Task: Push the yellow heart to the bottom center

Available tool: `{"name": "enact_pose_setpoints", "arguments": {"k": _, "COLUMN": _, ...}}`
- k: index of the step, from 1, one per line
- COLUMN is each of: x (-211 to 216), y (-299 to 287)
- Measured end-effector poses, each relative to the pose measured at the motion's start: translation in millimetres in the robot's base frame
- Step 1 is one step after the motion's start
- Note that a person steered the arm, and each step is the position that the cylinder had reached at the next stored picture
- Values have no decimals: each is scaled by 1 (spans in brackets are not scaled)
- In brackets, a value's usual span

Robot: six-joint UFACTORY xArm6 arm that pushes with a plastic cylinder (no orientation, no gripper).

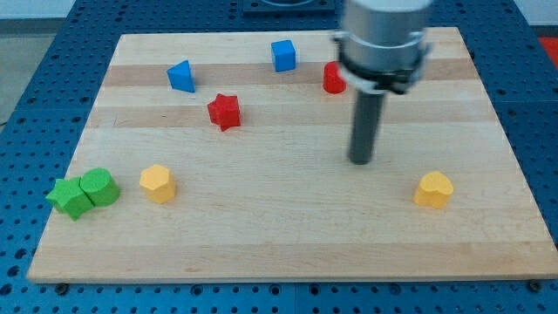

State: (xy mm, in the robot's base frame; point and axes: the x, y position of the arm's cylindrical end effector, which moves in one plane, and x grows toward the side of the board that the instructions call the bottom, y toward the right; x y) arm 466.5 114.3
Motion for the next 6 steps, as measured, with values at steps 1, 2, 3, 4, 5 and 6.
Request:
{"name": "enact_pose_setpoints", "arguments": {"k": 1, "x": 0, "y": 18}}
{"name": "enact_pose_setpoints", "arguments": {"k": 2, "x": 0, "y": 17}}
{"name": "enact_pose_setpoints", "arguments": {"k": 3, "x": 0, "y": 17}}
{"name": "enact_pose_setpoints", "arguments": {"k": 4, "x": 1, "y": 41}}
{"name": "enact_pose_setpoints", "arguments": {"k": 5, "x": 20, "y": 108}}
{"name": "enact_pose_setpoints", "arguments": {"k": 6, "x": 64, "y": 97}}
